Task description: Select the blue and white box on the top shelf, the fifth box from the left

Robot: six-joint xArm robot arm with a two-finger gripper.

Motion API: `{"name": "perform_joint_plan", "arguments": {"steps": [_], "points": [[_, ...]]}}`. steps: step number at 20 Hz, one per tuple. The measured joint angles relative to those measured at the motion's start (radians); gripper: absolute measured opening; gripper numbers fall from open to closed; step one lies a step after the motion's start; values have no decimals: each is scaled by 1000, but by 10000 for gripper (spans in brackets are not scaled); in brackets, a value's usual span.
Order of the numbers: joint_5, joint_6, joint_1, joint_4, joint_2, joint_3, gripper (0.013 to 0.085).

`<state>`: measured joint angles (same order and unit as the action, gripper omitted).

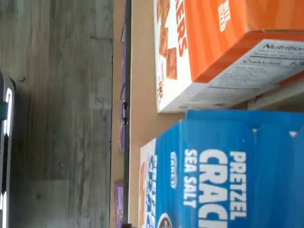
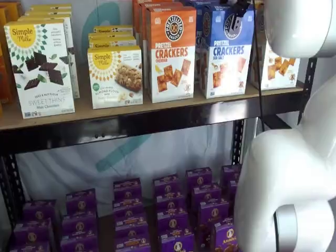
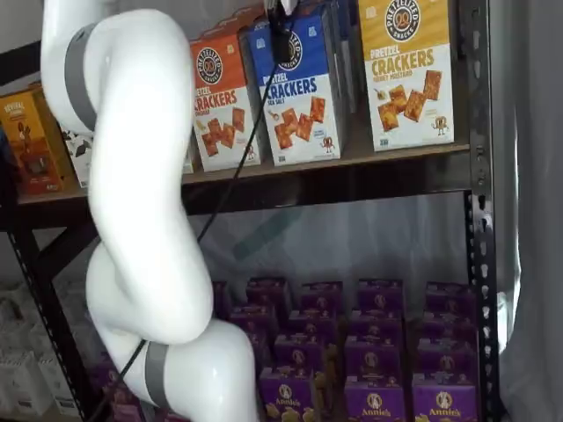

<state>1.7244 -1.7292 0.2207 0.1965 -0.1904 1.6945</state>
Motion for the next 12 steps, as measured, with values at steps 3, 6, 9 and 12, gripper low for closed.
{"name": "perform_joint_plan", "arguments": {"steps": [3,6,9,12], "points": [[1,3,-2,2,-1,-3,850],[2,4,-3,3,-2,-4,850],[4,4,-2,5,-4,-4,730],[7,3,-1,5,-4,-3,650]]}}
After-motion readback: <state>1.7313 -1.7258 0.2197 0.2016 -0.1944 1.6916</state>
